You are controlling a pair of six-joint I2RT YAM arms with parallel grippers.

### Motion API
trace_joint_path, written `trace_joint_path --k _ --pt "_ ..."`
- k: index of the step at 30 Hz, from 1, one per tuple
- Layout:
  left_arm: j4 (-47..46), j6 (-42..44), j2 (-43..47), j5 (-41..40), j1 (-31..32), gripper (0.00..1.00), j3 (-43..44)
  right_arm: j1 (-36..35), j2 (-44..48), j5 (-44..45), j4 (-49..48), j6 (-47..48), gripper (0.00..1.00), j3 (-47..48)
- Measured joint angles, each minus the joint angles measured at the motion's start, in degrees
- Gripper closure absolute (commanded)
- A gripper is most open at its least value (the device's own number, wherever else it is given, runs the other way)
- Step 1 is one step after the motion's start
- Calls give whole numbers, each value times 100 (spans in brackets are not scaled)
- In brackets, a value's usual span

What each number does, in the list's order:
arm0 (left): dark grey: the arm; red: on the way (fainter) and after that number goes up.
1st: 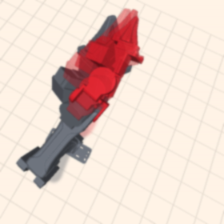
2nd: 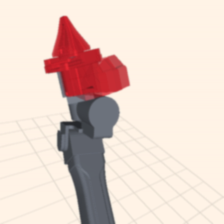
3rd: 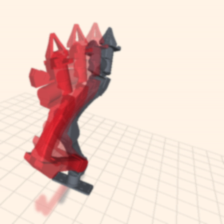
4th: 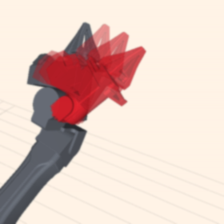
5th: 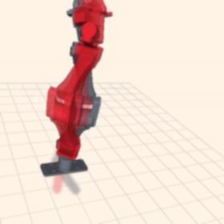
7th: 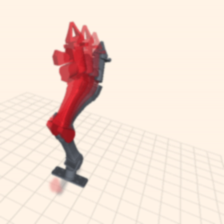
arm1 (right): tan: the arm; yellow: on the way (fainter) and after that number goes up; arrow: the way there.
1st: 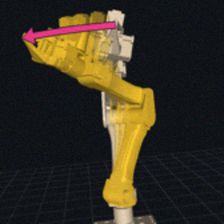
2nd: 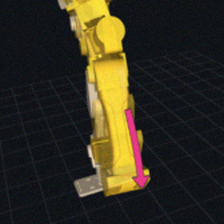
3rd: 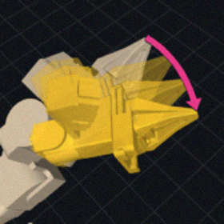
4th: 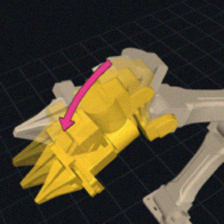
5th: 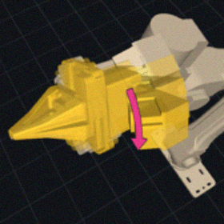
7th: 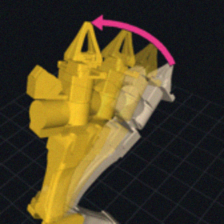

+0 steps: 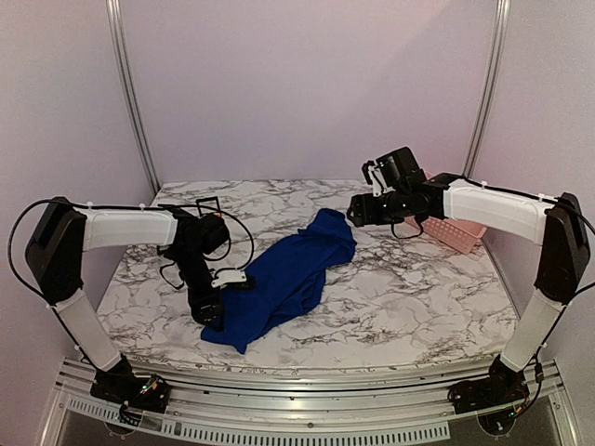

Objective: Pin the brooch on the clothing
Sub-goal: Place the crumpled clothing at the center of the board, then pick up the crumped clothing from the center of the board.

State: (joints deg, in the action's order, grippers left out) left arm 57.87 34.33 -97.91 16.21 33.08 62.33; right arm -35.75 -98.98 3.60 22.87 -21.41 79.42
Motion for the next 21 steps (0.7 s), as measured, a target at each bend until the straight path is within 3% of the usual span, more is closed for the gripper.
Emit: trace_joint_path --k 3,7,10,15,21 --pt "-7 42 -24 -181 310 9 -140 -190 -140 -304 -195 140 25 70" --pt "-20 37 -66 -350 398 30 -120 -216 -791 -481 -90 295 25 916" --pt "-52 7 -96 -402 404 50 -116 -203 -1488 -498 37 433 25 1930" --pt "-85 -22 -103 -494 407 100 -203 -221 -2535 -505 337 693 26 3178" --pt "-199 -216 57 -651 348 100 -352 -431 -3257 -518 708 918 25 3355"
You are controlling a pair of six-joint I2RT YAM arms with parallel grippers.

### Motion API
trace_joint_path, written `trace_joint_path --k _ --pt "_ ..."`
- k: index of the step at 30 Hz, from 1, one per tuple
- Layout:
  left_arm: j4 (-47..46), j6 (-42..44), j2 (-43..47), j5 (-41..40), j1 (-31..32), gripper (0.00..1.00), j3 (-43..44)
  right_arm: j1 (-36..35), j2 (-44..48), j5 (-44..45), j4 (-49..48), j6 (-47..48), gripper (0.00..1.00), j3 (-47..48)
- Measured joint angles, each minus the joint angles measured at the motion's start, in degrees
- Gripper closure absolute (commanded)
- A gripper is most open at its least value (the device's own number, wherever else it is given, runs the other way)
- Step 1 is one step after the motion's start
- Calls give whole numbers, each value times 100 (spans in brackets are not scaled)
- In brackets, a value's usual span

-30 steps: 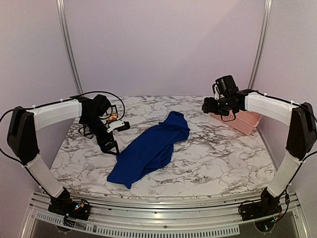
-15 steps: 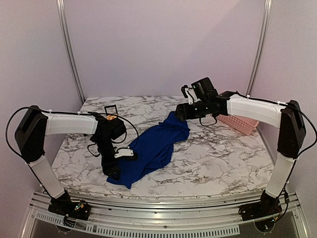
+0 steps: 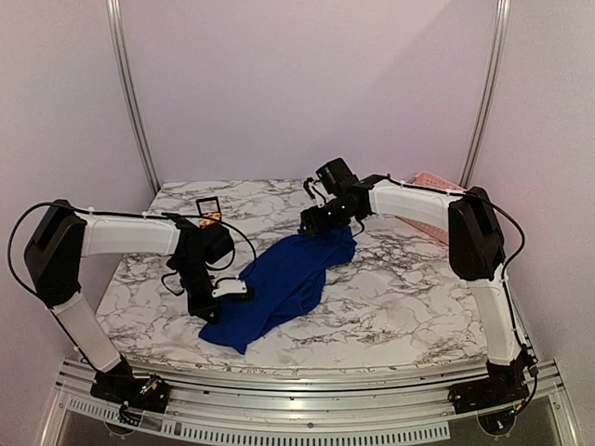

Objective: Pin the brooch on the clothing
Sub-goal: Pick up the crumped clothing from the center of the board.

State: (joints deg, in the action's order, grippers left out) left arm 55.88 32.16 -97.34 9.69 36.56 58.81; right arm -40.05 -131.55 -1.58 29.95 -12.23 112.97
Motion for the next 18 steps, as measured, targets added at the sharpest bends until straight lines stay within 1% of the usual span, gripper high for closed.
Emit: trace_joint_path --k 1,3,4,7,9,11,12,18 --pt "-24 -35 55 -28 -35 100 -4 -57 -57 15 4 57 26 0" --pt "-103 -105 177 -90 -149 100 0 -157 -109 162 4 138 34 0" --pt "-136 -142 234 -133 -225 100 9 -205 -129 308 2 192 39 2" --pt "-190 -221 400 -284 -470 100 116 -302 -170 807 -20 334 57 4" --pt "-221 -236 507 -376 -640 100 236 -308 -225 1128 -76 518 73 9" --pt "-234 -243 645 -452 -798 100 380 -299 -317 1434 -131 697 93 37" --pt "-234 -245 734 -507 -881 100 485 -291 -387 1585 -140 778 100 79" --pt "-219 -282 1204 -798 -1088 100 1038 -219 -588 1961 -46 1036 100 136"
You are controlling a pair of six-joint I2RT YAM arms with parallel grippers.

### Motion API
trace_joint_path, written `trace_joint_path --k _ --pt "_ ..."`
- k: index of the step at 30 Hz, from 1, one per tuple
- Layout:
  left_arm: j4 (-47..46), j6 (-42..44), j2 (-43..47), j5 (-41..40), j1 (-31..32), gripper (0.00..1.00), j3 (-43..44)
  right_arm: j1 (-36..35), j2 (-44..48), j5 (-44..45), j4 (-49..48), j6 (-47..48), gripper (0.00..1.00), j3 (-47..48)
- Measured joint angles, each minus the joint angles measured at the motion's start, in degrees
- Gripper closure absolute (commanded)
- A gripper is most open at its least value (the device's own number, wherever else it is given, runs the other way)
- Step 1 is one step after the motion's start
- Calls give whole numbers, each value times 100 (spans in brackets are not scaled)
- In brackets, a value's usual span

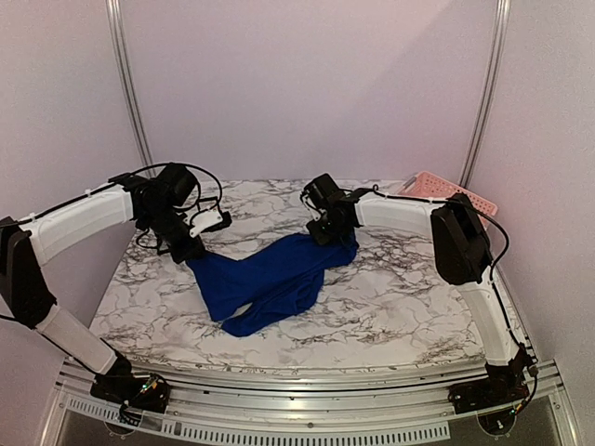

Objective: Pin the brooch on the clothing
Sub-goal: Pick up the crumped clothing from the center of the board, then place the crumpled clothing at the center of the board.

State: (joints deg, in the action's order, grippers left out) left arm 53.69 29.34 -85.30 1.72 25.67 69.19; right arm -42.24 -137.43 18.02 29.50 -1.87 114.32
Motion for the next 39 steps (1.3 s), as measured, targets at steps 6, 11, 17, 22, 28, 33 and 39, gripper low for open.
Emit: trace_joint_path --k 6,11,17,22,28,33,39 --pt "289 9 44 -778 -175 100 1178 35 321 219 116 229 100 22" --pt "422 94 55 -1580 -439 100 3202 63 1633 393 70 431 100 -11" --pt "466 144 170 -2280 -474 100 5287 63 4371 -378 -1073 848 100 -916" --pt "306 238 293 -2809 -474 100 6634 52 5619 -1624 -1989 966 100 -1290" --pt "31 372 485 -3366 -474 100 7296 50 5904 -2546 -2743 817 100 -1950" --pt "92 302 553 -3158 -472 100 7211 223 5263 -2693 -3008 699 100 -1943" --pt "511 87 590 -1943 192 100 6196 841 3578 -2717 -3272 212 100 -1132"
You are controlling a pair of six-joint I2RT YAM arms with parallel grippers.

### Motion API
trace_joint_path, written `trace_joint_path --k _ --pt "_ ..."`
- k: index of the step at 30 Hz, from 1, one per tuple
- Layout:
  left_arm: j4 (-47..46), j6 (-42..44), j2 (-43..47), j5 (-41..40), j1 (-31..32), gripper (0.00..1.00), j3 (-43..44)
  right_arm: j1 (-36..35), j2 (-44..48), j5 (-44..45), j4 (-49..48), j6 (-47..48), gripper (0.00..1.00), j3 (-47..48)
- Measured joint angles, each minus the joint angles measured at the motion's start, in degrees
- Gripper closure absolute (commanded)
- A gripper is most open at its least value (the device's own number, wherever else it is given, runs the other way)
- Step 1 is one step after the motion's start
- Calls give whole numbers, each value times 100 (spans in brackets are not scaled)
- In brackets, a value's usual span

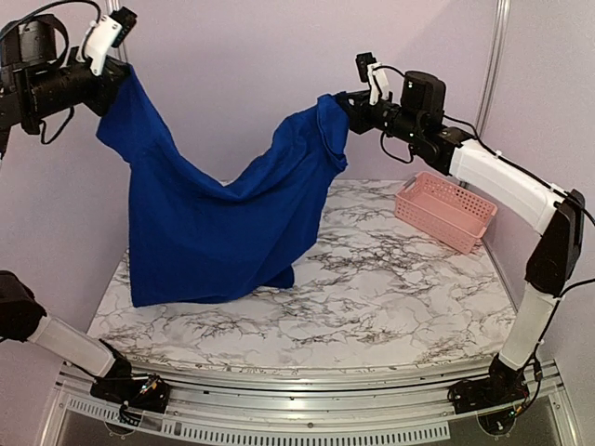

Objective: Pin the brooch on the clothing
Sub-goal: Place the crumpled clothing at the center of the board.

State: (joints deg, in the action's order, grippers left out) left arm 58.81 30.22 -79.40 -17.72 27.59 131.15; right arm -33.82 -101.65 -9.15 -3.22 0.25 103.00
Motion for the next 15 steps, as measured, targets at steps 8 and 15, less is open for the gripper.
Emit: trace_joint_path --k 8,15 --pt "553 -92 -1071 1150 2118 100 -1016 734 -1126 -76 151 -1281 98 -122" --pt "542 9 -3029 1993 4022 73 -883 1530 -1106 -179 887 -2234 54 -516"
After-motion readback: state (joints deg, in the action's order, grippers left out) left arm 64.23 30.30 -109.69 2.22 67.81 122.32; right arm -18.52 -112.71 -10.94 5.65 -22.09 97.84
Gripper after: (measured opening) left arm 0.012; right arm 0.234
